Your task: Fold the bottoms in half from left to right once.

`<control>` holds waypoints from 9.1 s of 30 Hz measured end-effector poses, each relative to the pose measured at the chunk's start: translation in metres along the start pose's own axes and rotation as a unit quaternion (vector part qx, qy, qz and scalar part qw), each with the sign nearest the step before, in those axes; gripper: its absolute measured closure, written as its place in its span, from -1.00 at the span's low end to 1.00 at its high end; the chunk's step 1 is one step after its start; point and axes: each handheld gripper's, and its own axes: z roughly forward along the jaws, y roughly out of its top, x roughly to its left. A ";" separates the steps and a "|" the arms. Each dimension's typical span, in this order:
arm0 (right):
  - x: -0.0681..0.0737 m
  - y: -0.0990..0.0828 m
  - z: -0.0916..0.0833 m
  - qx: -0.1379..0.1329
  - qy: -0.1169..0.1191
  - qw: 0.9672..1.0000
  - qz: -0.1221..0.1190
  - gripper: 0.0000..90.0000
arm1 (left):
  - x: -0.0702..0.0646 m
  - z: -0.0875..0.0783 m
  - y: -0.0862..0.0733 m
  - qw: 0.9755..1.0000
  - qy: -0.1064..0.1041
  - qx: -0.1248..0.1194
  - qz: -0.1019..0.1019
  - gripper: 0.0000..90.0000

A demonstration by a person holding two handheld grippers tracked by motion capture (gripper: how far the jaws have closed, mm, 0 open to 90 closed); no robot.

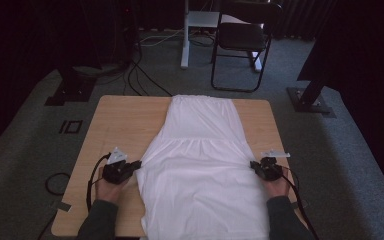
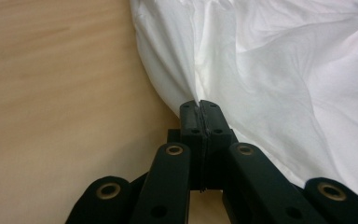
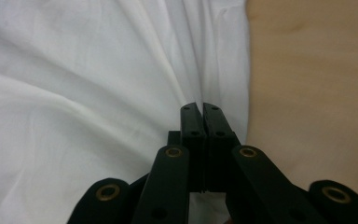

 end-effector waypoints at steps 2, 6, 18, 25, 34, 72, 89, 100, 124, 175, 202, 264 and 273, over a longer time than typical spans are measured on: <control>0.013 -0.018 -0.018 0.009 0.014 1.000 -0.012 0.95 | -0.009 -0.017 -0.017 1.000 0.002 0.009 0.012 1.00; 0.024 -0.040 -0.039 0.014 0.032 0.999 0.001 0.95 | -0.015 -0.027 -0.029 1.000 0.000 0.014 0.009 0.99; 0.017 0.033 -0.027 -0.037 0.055 0.998 -0.007 0.21 | 0.005 -0.018 0.003 0.998 0.036 -0.043 -0.033 0.17; 0.019 0.074 0.034 0.012 0.066 0.998 -0.017 0.09 | 0.010 0.011 0.032 0.999 0.026 -0.029 -0.028 0.07; 0.038 0.092 0.046 0.019 0.026 0.994 -0.105 0.99 | 0.015 0.046 0.036 0.999 0.009 -0.007 -0.046 0.03; 0.015 0.016 0.014 0.021 0.027 0.999 -0.028 0.97 | 0.002 0.059 0.016 0.998 -0.007 0.045 -0.032 0.93; 0.034 0.040 -0.007 -0.020 0.082 0.995 -0.045 0.24 | -0.021 0.040 -0.010 0.999 -0.003 0.047 -0.016 0.44; 0.041 0.101 0.077 0.017 0.131 0.991 -0.004 0.26 | -0.018 0.039 -0.013 0.999 -0.012 0.036 -0.025 0.37; 0.002 0.074 0.070 0.017 0.007 1.000 0.002 0.96 | -0.032 0.033 -0.013 0.998 -0.023 0.065 0.012 0.73; 0.071 0.036 -0.007 -0.014 0.058 0.994 -0.088 0.31 | -0.060 0.054 -0.004 0.997 -0.036 0.055 0.039 0.71; 0.051 0.060 0.025 -0.042 0.012 0.998 -0.046 0.98 | -0.065 0.054 -0.007 0.997 -0.049 0.051 0.035 0.20; 0.080 0.128 0.009 -0.104 0.066 0.987 -0.103 0.97 | -0.070 0.100 0.026 0.997 -0.067 0.032 0.009 0.01; 0.050 0.095 0.072 0.005 0.022 0.999 -0.040 0.94 | -0.076 0.102 0.027 0.997 -0.063 0.042 0.023 -0.04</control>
